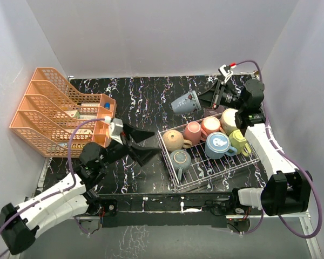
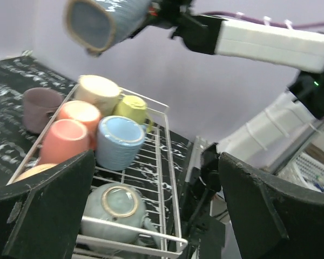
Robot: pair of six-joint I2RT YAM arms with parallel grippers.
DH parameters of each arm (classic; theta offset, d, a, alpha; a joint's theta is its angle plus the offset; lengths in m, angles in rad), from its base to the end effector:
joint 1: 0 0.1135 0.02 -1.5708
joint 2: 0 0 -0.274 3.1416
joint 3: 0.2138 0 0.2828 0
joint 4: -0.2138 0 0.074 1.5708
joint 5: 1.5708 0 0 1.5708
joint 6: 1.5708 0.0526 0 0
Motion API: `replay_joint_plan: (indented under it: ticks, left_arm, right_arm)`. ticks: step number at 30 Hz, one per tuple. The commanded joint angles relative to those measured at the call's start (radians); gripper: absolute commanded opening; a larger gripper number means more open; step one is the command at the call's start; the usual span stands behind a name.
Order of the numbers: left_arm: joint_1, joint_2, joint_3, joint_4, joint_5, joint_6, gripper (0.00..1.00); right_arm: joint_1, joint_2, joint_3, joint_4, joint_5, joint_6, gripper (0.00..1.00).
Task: Load the cups into the dish rack
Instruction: Pick up the cup at the center of the board.
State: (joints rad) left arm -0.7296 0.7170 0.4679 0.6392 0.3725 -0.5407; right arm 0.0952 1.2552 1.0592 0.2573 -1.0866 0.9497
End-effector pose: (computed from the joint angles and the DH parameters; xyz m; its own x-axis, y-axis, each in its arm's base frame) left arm 0.1437 -0.1541 0.3303 -0.2057 -0.4592 -0.8642 0.8933 0.2724 -0.3574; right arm 0.3102 0.0764 0.3850 -0.7156 0.3120 -0.6249 -0.5871 0.2161 0.7802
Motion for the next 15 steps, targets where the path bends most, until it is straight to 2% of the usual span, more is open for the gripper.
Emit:
replay_joint_plan:
  ticks: [1,6,10,15]
  left_arm:
    - [-0.162,0.078,-0.022,0.272,-0.109,0.194,0.95]
    - [-0.236,0.239,0.007,0.463,-0.205,0.28,0.95]
    - [-0.242,0.371,0.064,0.537,-0.289,0.258,0.93]
    - [-0.257,0.493,0.143,0.601,-0.344,0.219,0.81]
  right_arm:
    - [-0.006,-0.033,-0.04,0.247,-0.136,0.368,0.08]
    - [-0.008,-0.04,-0.083,0.23,-0.171,0.485,0.08]
    - [-0.001,-0.045,-0.078,0.135,-0.19,0.45,0.08]
    - [0.007,-0.037,-0.076,0.128,-0.187,0.46,0.08]
